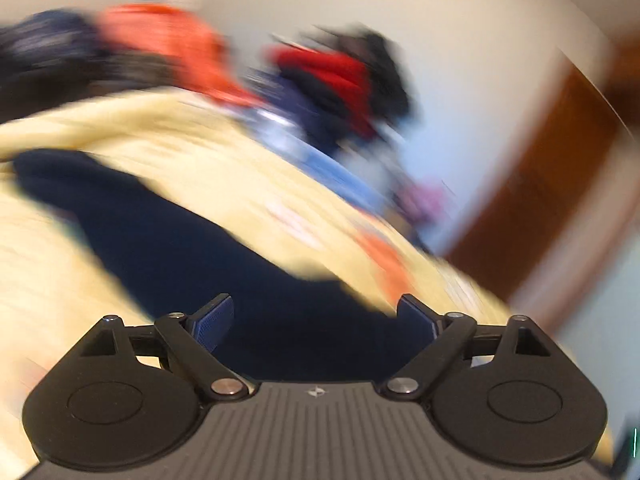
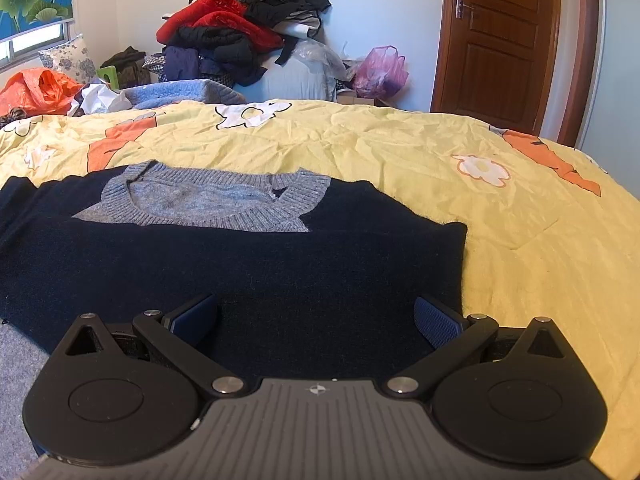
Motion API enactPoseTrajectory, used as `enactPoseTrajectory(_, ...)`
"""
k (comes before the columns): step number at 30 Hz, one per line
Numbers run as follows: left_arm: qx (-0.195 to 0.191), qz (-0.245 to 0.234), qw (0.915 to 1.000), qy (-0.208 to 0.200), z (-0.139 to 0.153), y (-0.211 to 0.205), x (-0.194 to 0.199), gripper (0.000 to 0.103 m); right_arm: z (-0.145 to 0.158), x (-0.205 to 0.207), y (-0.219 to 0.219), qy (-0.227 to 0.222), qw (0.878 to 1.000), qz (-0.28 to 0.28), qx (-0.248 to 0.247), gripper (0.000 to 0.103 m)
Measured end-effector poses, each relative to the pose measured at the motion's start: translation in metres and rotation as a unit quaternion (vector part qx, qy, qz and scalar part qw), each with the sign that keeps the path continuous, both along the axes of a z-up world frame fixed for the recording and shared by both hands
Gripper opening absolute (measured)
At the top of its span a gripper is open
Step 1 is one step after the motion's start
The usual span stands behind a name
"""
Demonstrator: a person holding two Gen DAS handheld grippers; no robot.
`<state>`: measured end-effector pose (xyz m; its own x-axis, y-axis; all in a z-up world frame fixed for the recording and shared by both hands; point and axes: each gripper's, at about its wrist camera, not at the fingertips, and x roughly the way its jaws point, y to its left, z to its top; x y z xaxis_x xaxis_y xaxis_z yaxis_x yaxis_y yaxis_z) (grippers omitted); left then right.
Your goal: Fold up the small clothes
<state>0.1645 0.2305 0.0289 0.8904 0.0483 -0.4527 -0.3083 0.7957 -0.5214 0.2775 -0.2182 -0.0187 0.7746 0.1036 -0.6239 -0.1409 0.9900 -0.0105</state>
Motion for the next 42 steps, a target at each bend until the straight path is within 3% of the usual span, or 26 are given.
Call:
enactPoseTrajectory(2,-0.069,0.080,0.9944,0.010,-0.010,0.063,-0.005,0.089,0.000,0.000,0.000,0.000,1.000,0.000,0.001,0.103)
enactPoseTrajectory(4,-0.138,0.137,0.9806,0.024,-0.026,0.115,-0.007,0.089,0.000,0.000,0.000,0.000,1.000,0.000,0.001,0.103)
enactPoseTrajectory(6,-0.165,0.178,0.9697,0.029,-0.039,0.143,-0.009,0.088,0.000,0.000,0.000,-0.001,1.000,0.000,0.002,0.103)
enactPoseTrajectory(7,-0.166,0.182,0.9688,0.028,-0.043,0.150,-0.008,0.086,0.000,0.000,0.000,-0.001,1.000,0.000,0.002,0.103)
enactPoseTrajectory(9,-0.153,0.186,0.9700,0.032,-0.047,0.155,-0.002,0.069,0.000,0.000,0.000,-0.001,1.000,0.000,0.002,0.103)
enactPoseTrajectory(11,-0.149,0.175,0.9723,0.043,-0.053,0.158,0.007,0.035,0.000,0.000,0.000,-0.001,1.000,0.000,0.002,0.103)
enactPoseTrajectory(15,-0.119,0.178,0.9753,0.056,-0.058,0.160,0.025,0.031,0.000,0.000,0.000,-0.001,1.000,0.000,0.002,0.103)
enactPoseTrajectory(17,-0.103,0.187,0.9749,0.061,-0.053,0.165,0.030,0.009,0.000,0.000,-0.001,0.000,1.000,0.000,0.003,0.103)
enactPoseTrajectory(20,-0.065,0.198,0.9744,0.083,-0.042,0.162,0.037,0.004,0.000,0.000,0.000,-0.001,1.000,0.000,0.002,0.103)
enactPoseTrajectory(22,-0.009,0.201,0.9770,0.070,-0.021,0.142,0.039,0.003,0.000,0.000,-0.001,-0.001,1.000,0.000,0.002,0.103)
enactPoseTrajectory(24,0.049,0.170,0.9837,0.032,0.008,0.103,0.042,0.003,0.000,0.000,-0.001,-0.001,1.000,0.000,0.003,0.103)
enactPoseTrajectory(27,0.144,0.060,0.9873,-0.032,0.045,0.001,0.045,0.003,0.000,0.000,-0.001,-0.001,1.000,0.000,0.003,0.103)
enactPoseTrajectory(30,0.217,-0.102,0.9687,-0.065,0.045,-0.121,0.037,0.003,0.000,-0.001,-0.001,-0.001,1.000,0.000,0.004,0.103)
enactPoseTrajectory(33,0.244,-0.208,0.9464,-0.042,0.007,-0.213,0.029,0.003,0.001,-0.001,-0.003,-0.002,1.000,-0.001,0.012,0.103)
enactPoseTrajectory(35,0.280,-0.230,0.9318,-0.020,-0.019,-0.250,0.026,0.003,0.001,-0.001,-0.004,-0.002,1.000,-0.002,0.016,0.103)
enactPoseTrajectory(38,0.321,-0.238,0.9166,0.013,-0.041,-0.269,0.028,0.004,0.001,-0.002,-0.004,-0.003,1.000,-0.002,0.019,0.103)
enactPoseTrajectory(40,0.305,-0.232,0.9238,0.003,-0.042,-0.261,0.027,0.004,0.001,-0.003,-0.004,-0.003,1.000,-0.003,0.021,0.103)
enactPoseTrajectory(42,0.301,-0.232,0.9248,0.011,-0.043,-0.259,0.028,0.004,0.001,-0.004,-0.002,-0.004,1.000,-0.003,0.019,0.103)
